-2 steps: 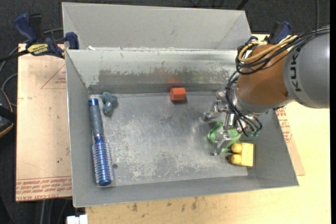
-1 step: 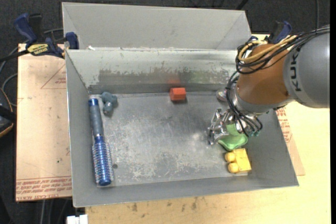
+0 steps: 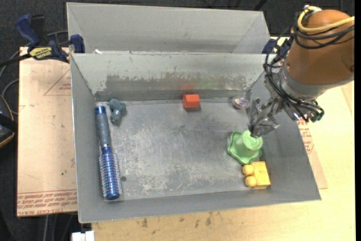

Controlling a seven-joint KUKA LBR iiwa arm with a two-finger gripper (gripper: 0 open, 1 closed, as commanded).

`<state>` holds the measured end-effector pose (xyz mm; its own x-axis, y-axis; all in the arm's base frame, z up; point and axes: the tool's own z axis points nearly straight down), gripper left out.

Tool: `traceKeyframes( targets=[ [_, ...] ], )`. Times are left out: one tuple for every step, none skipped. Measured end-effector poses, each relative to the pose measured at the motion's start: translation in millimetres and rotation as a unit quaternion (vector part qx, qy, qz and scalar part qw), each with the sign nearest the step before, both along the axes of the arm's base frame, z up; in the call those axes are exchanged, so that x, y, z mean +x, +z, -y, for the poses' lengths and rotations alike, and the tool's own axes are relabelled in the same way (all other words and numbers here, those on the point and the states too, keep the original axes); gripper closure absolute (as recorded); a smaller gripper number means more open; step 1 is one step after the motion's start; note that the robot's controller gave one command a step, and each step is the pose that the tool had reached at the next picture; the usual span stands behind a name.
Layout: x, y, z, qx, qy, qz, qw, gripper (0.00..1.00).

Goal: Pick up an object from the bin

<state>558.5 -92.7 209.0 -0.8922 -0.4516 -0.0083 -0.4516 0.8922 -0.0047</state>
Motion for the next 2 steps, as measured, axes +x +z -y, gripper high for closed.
traceKeyframes(
  targets=[
    [-1.0,-2.7,-0.5,0.001,0.000,-0.0028,1.0000,0.00],
    [-5.7,-134.2,-16.4,0.002,-0.025,-0.0033,0.9997,0.00]
  ],
)
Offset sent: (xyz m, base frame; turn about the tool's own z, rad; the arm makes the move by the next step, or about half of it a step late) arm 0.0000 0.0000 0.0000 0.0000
